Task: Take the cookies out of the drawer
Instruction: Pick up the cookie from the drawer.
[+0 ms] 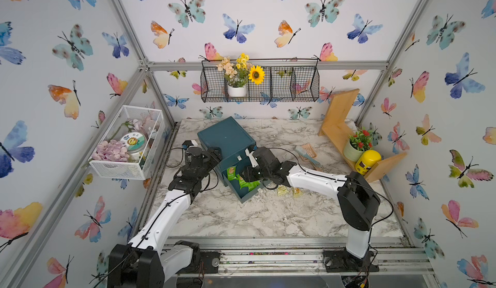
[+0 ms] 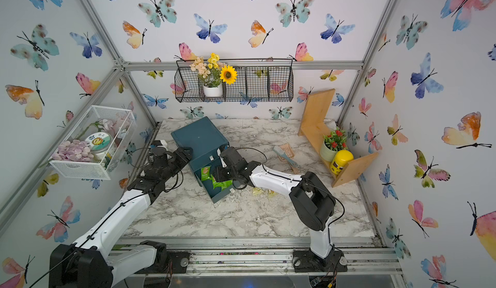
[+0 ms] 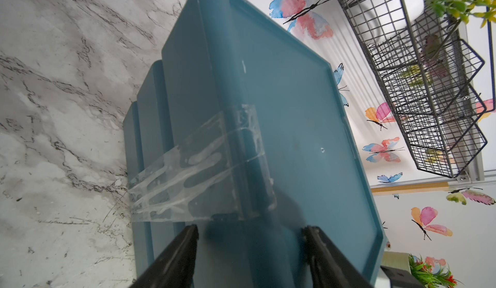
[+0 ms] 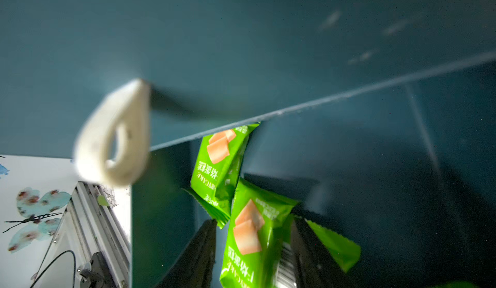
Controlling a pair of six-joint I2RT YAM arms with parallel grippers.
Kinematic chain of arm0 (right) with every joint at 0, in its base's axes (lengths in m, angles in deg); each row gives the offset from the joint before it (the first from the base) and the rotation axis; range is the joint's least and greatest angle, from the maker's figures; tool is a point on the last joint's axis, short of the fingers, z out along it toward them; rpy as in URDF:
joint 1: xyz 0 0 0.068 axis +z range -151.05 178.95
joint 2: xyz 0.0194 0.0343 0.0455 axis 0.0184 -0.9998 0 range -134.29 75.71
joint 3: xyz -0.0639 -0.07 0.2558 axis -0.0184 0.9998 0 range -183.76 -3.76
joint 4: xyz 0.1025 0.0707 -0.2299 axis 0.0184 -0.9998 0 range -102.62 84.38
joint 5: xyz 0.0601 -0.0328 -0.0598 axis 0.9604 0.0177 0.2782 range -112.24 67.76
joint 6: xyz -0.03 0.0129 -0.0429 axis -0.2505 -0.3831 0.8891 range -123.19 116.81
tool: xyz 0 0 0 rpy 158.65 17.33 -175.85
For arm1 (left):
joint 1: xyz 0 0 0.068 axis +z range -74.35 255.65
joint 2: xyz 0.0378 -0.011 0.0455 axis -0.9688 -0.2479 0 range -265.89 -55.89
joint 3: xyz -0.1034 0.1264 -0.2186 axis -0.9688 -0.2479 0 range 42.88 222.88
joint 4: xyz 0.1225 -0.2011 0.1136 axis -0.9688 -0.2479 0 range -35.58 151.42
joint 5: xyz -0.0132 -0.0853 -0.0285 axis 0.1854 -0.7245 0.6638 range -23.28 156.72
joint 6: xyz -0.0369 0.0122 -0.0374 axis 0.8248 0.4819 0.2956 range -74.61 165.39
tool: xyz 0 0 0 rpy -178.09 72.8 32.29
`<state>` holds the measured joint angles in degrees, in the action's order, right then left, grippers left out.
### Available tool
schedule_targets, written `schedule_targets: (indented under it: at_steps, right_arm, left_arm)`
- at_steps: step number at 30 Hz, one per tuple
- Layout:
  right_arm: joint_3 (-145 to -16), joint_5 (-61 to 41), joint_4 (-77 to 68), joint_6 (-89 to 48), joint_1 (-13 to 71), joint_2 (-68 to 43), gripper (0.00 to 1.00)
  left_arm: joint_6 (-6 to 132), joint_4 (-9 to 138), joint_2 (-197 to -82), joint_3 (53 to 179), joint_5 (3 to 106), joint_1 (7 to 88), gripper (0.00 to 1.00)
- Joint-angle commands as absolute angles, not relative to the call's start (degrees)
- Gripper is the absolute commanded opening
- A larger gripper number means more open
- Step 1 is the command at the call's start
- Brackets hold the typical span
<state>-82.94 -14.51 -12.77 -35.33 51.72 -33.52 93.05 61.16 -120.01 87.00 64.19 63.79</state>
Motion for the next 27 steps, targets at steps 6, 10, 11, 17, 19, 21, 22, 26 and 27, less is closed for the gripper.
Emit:
schedule_targets:
  at_steps: [6, 10, 11, 17, 19, 21, 22, 26, 27]
  right_arm:
    - [-86.49, -11.26, -14.73, -34.06, 51.33, -37.57, 0.47]
    - [-87.58, -8.75, -15.28, -33.7, 51.33, -38.98, 0.45]
    - [-87.61, -8.26, -15.19, -33.69, 51.33, -39.15, 0.45]
    - [-86.67, -5.48, -13.21, -34.68, 51.33, -39.22, 0.41]
    - [-86.47, -5.49, -12.68, -35.29, 51.33, -39.24, 0.39]
    - [-86.39, -5.36, -12.42, -35.61, 51.33, -39.59, 0.35]
    - [-86.29, -5.36, -12.29, -35.94, 51.33, -39.69, 0.32]
    - [-85.69, -5.95, -11.56, -37.02, 51.33, -39.17, 0.26]
    - [-85.52, -6.18, -11.36, -37.15, 51.33, -38.84, 0.25]
  left_arm:
    - [91.62, 55.79, -120.2, 86.52, 63.75, 63.55, 0.67]
    - [91.64, 55.79, -120.14, 86.56, 63.81, 63.56, 0.67]
    - [91.62, 55.72, -120.14, 86.56, 63.76, 63.54, 0.67]
    - [91.67, 55.79, -120.09, 86.47, 63.77, 63.56, 0.66]
    - [91.85, 55.84, -120.22, 86.37, 63.81, 63.49, 0.66]
    - [91.89, 55.92, -120.22, 86.3, 63.78, 63.52, 0.65]
    - [91.88, 55.88, -120.14, 86.3, 63.78, 63.57, 0.65]
    - [91.86, 55.59, -119.96, 86.21, 63.98, 63.59, 0.65]
    - [91.8, 55.6, -119.88, 86.21, 63.98, 63.57, 0.65]
